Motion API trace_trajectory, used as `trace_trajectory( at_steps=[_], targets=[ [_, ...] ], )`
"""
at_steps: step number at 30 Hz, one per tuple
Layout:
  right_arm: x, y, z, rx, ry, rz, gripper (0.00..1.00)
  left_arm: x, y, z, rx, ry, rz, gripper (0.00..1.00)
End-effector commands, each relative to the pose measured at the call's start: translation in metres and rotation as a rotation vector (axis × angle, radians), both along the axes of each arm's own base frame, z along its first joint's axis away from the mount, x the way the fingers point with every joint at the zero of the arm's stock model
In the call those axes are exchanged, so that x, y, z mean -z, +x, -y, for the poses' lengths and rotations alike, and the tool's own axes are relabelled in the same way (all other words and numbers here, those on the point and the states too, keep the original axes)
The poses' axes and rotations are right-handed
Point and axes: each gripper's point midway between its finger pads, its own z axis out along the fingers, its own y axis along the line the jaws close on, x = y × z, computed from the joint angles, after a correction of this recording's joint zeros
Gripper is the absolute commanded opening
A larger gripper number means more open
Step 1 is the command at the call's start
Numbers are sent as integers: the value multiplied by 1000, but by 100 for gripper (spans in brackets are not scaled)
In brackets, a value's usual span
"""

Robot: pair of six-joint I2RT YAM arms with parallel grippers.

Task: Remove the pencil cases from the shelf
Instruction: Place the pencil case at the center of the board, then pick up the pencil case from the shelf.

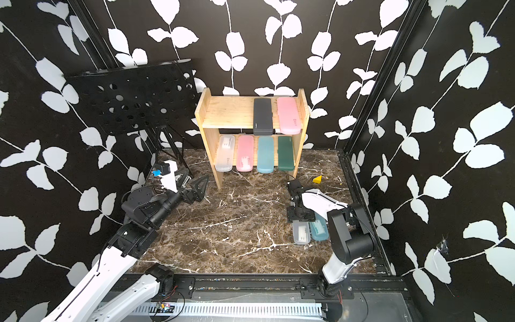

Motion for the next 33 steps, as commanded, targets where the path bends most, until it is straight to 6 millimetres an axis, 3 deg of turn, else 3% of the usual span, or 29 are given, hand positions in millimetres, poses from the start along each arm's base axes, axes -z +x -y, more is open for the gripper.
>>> trace_trajectory(
  at_steps=[1,3,4,9,14,17,20,26,33],
  targets=[
    [-13,3,6,-12,-31,21,86,-11,-2,1,9,-33,29,99],
    [-17,5,8,-9,-36,40,99,-12,-1,1,9,-39,29,99],
    [-18,7,7,-12,-35,47,99,-12,-1,1,8,-41,27,99],
    [-61,21,-1,-23,22,190,99,-19,1,8,41,-85,23,99],
    [-139,30,0,1,77,404,99,-39,15,30,133,-246,-41,99],
    [-187,30,6,50,107,527,99,-70,27,56,261,-446,-121,99],
    [-219,30,14,104,106,529,99,-100,37,92,405,-579,-224,99],
    [-248,32,3,110,190,558,99,-142,47,142,543,-667,-324,99],
    [-258,31,-2,105,220,560,99,-135,74,175,547,-761,-487,99]
  ],
)
